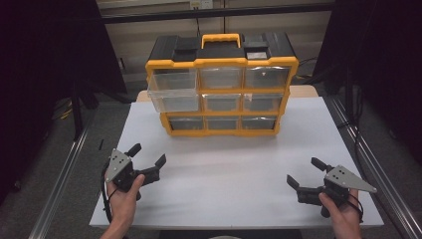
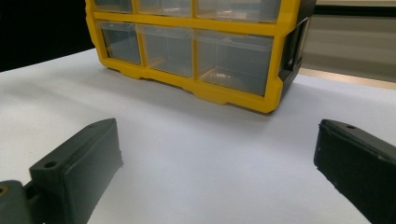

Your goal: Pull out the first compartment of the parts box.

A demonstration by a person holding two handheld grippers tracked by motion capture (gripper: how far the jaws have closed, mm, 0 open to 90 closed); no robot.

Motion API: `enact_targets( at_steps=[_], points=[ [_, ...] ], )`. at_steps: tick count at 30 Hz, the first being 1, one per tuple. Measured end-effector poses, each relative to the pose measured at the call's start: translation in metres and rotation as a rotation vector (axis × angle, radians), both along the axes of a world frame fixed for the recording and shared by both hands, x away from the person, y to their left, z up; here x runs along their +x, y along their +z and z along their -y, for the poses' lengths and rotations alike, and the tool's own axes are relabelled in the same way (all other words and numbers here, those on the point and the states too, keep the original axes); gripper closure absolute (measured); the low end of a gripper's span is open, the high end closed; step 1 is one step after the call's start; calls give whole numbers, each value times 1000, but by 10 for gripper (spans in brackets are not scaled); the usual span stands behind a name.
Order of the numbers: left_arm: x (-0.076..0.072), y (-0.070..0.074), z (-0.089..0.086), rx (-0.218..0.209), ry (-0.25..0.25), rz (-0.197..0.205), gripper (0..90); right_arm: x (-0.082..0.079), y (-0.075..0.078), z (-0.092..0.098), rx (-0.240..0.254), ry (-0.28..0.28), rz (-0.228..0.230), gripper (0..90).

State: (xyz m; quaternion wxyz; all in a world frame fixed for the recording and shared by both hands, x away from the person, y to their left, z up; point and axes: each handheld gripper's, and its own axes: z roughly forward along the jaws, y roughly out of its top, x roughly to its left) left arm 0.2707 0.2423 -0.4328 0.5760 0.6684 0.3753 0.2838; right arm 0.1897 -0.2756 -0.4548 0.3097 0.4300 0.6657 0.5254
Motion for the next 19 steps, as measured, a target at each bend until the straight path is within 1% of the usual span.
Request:
enact_targets(
  at_steps=[1,3,4,5,6,7,8,9,10,11,12,13,14,15,17,19],
  points=[
    [-3,-1,-1,17,-1,-3,41,0,0,0,-5,2,3,2],
    [-5,-5,-5,5,-17,-6,40,0,0,-1,-7,5,5,2],
    [-8,-8,-8,-3,-23,-23,44,0,0,-1,-7,3,5,2],
    [-9,-10,-11,-1,-22,-32,47,0,0,-2,-8,5,4,3],
    [-11,-12,-13,-8,12,-38,50,-1,0,-1,-5,5,2,3],
    [-12,-13,-15,-15,20,-39,50,-2,0,-1,-3,2,3,2],
    [-13,-13,-18,-14,24,-34,49,-2,0,0,-3,1,4,2],
    [-14,-13,-19,-23,48,-33,48,-2,0,1,-4,-1,1,2],
    [-14,-13,-21,-8,60,-29,48,-2,0,1,2,-15,4,2],
    [-14,-13,-21,-1,66,-24,48,-1,0,1,0,-18,6,2],
    [-14,-14,-19,-9,75,-28,48,-1,0,1,2,-18,4,2],
    [-13,-14,-20,8,65,-35,48,-1,0,0,1,-15,4,2],
    [-13,-15,-19,15,57,-38,48,0,0,-1,-1,-14,9,3],
    [-12,-14,-18,16,53,-39,47,0,0,-1,-2,-10,8,3],
    [-10,-12,-16,5,35,-33,45,0,0,-1,-4,-9,7,3],
    [-8,-12,-15,25,37,-25,43,0,0,-1,-1,-15,6,3]
  ],
)
